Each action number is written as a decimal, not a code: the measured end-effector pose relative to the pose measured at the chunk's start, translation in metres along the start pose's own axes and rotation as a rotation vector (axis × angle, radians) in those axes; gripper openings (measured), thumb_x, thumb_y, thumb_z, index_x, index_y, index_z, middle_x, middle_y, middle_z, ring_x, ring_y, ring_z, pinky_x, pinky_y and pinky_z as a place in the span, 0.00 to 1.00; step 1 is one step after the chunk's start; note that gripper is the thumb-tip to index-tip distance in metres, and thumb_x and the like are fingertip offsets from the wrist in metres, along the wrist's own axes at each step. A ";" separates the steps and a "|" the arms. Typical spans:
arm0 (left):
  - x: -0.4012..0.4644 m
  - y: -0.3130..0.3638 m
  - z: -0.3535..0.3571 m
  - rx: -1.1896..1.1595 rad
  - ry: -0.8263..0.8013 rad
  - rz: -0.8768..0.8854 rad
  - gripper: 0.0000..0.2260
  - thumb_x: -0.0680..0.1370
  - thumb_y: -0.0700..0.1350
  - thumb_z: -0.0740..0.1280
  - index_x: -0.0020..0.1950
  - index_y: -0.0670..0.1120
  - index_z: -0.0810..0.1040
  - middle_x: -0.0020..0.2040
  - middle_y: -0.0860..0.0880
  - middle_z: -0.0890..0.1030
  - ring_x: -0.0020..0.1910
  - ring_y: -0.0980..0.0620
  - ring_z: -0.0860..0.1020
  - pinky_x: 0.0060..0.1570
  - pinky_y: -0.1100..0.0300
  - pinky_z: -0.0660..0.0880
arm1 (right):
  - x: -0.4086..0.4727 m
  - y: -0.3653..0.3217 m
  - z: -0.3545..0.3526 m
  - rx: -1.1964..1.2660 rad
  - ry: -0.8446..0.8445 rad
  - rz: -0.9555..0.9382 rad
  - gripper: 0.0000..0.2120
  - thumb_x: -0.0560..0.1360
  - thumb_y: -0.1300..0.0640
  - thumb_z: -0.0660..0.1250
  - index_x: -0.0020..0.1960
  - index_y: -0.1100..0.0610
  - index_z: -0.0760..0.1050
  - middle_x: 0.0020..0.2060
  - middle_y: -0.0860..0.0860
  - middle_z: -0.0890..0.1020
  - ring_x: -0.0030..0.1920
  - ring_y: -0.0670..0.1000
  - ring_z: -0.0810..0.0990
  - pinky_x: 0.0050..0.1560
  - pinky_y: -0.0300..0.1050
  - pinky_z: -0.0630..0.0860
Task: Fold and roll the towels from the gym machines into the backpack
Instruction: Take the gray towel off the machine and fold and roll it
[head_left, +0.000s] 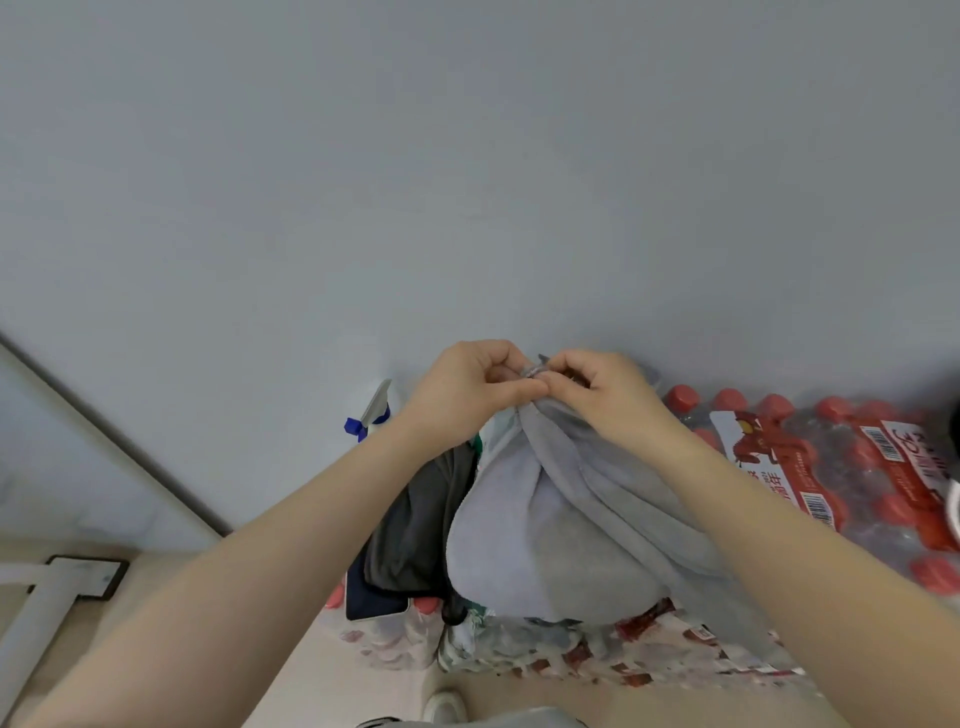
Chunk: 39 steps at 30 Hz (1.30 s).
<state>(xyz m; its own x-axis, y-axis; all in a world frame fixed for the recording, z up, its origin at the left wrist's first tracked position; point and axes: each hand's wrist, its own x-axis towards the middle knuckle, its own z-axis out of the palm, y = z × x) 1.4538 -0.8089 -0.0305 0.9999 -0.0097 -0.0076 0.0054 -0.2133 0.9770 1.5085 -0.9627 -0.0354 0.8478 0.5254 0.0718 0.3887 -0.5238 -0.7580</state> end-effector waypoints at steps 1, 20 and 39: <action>-0.003 0.005 0.003 0.033 -0.013 0.022 0.04 0.73 0.41 0.70 0.39 0.46 0.77 0.37 0.42 0.80 0.38 0.51 0.76 0.42 0.61 0.72 | -0.007 0.001 -0.006 -0.001 -0.024 -0.021 0.11 0.77 0.54 0.62 0.41 0.60 0.77 0.28 0.45 0.75 0.30 0.41 0.69 0.33 0.36 0.64; -0.166 0.057 0.130 -0.785 0.033 0.153 0.04 0.71 0.43 0.59 0.36 0.45 0.67 0.30 0.53 0.73 0.31 0.57 0.73 0.32 0.66 0.72 | -0.252 0.076 -0.109 -0.908 -0.039 0.119 0.06 0.78 0.52 0.58 0.46 0.51 0.73 0.36 0.46 0.70 0.54 0.53 0.70 0.63 0.49 0.54; -0.143 0.025 0.139 0.223 0.536 -0.060 0.07 0.78 0.43 0.61 0.43 0.45 0.77 0.35 0.51 0.75 0.33 0.54 0.71 0.35 0.62 0.69 | -0.269 0.101 -0.150 -0.662 0.466 0.027 0.09 0.76 0.57 0.64 0.51 0.58 0.81 0.45 0.55 0.83 0.49 0.57 0.78 0.44 0.46 0.72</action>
<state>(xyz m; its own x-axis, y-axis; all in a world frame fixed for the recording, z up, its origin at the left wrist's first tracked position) 1.3093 -0.9488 -0.0351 0.8643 0.4921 0.1040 0.1181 -0.3995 0.9091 1.3737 -1.2580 -0.0342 0.8662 0.2500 0.4327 0.3752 -0.8973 -0.2326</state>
